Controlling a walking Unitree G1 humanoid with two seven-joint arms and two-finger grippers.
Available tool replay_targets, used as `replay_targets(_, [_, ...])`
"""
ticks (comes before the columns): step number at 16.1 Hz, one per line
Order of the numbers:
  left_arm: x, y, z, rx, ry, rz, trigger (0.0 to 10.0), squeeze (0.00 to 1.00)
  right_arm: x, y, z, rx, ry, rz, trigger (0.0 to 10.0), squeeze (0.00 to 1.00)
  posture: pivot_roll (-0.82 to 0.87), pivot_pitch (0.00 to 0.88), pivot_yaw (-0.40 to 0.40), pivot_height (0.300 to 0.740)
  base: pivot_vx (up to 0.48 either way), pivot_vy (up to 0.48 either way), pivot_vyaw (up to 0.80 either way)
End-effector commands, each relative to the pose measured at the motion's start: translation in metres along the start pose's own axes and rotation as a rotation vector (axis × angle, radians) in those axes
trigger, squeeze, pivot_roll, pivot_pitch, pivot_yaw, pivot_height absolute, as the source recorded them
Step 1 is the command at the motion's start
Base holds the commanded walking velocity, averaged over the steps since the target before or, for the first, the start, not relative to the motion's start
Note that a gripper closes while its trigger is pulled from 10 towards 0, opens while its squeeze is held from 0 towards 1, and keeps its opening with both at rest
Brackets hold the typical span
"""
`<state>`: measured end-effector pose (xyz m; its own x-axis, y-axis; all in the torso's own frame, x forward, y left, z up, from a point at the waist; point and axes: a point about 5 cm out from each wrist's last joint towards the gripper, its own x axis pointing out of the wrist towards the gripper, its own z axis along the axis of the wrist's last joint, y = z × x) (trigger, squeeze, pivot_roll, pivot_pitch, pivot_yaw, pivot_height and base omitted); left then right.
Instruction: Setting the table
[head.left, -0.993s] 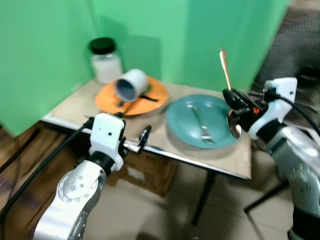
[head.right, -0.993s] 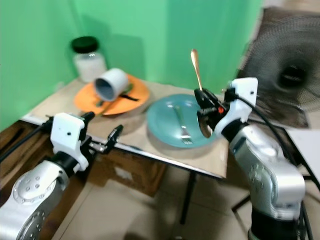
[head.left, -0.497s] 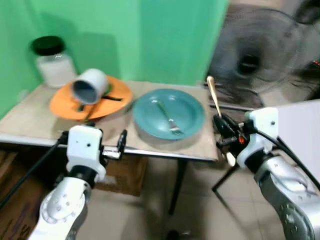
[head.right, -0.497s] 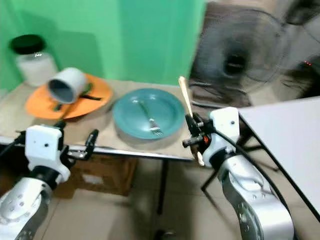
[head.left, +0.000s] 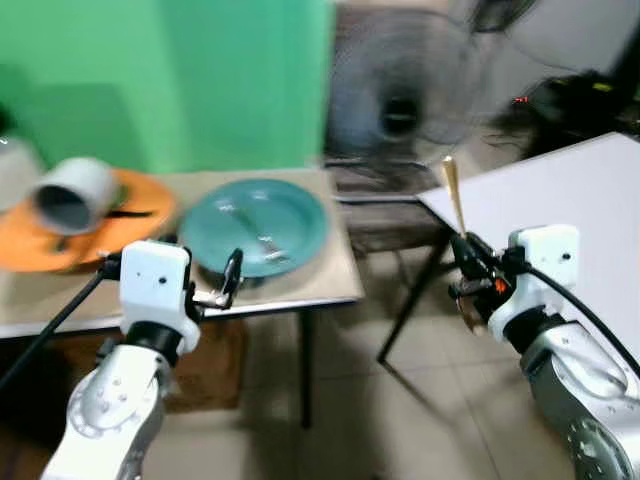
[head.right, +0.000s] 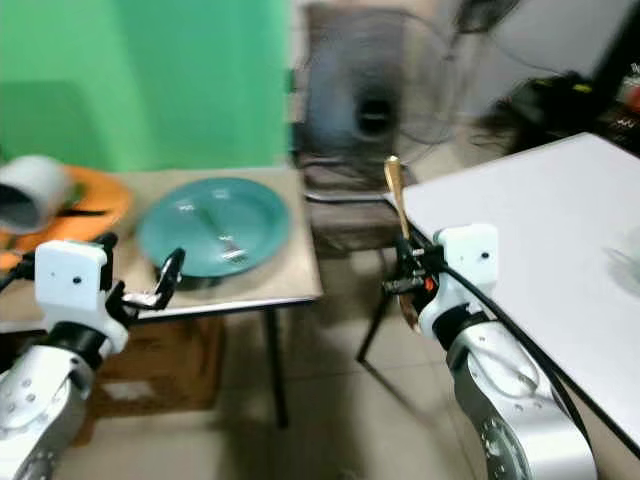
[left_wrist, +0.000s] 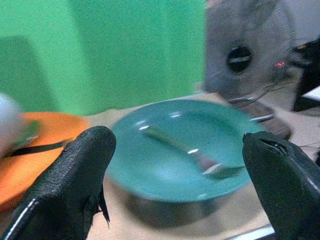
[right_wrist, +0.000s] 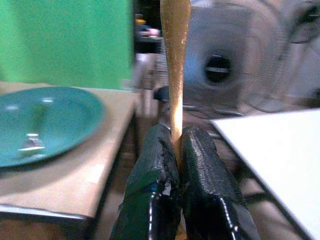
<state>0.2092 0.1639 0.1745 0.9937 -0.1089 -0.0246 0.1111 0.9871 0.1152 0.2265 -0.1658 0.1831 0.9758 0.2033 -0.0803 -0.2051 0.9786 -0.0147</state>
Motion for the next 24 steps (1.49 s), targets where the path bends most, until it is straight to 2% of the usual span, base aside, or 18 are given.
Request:
replay_targets(1, [0.001,-0.005,-0.001,-0.006,0.007,-0.023,10.0,0.00,-0.001,-0.002,0.001,-0.006,0.006,-0.024,10.0,0.00,-0.01,0.005,-0.010,0.740,0.000,0.000,-0.80])
replay_targets(3, [0.005,-0.008,0.000,0.030,0.000,-0.020,10.0,0.00,0.000,-0.006,-0.003,0.007,0.022,-0.051,10.0,0.00,-0.01,0.001,-0.010,0.740,0.000,0.000,-0.80])
replay_targets(4, [0.008,-0.004,0.001,0.062,-0.012,0.032,10.0,0.00,0.002,-0.006,-0.004,0.007,0.025,-0.061,10.0,0.00,-0.01,0.000,-0.008,0.740,0.000,0.000,-0.80])
replay_targets(7, [0.008,0.001,0.000,0.093,-0.010,0.059,10.0,0.00,0.005,-0.006,-0.001,0.003,0.014,-0.077,10.0,0.00,-0.01,0.000,-0.007,0.740,0.000,0.000,-0.80])
replay_targets(9, [0.007,0.000,0.000,0.041,0.002,0.013,10.0,0.00,0.007,-0.005,-0.002,0.003,0.019,-0.086,10.0,0.00,-0.01,0.006,-0.001,0.740,0.000,0.000,-0.80])
replay_targets(11, [0.007,-0.001,0.002,0.022,0.001,0.012,10.0,0.00,0.006,-0.005,-0.004,0.008,0.030,-0.086,10.0,0.00,-0.01,0.015,0.004,0.740,0.000,0.000,-0.80])
replay_targets(14, [0.006,-0.002,0.000,0.035,0.002,0.008,10.0,0.00,0.005,-0.003,-0.006,0.018,0.044,-0.086,10.0,0.00,-0.01,0.018,0.001,0.740,0.000,0.000,-0.80])
replay_targets(17, [0.007,0.001,0.001,0.000,-0.002,0.020,10.0,0.00,0.006,-0.004,-0.007,0.006,0.049,-0.105,10.0,0.00,-0.01,0.019,0.000,0.740,0.000,0.000,-0.80])
replay_targets(24, [0.007,0.003,0.003,-0.022,-0.005,0.020,10.0,0.00,0.009,0.001,-0.011,0.028,0.091,-0.113,10.0,0.00,-0.01,0.024,0.010,0.740,0.000,0.000,-0.80])
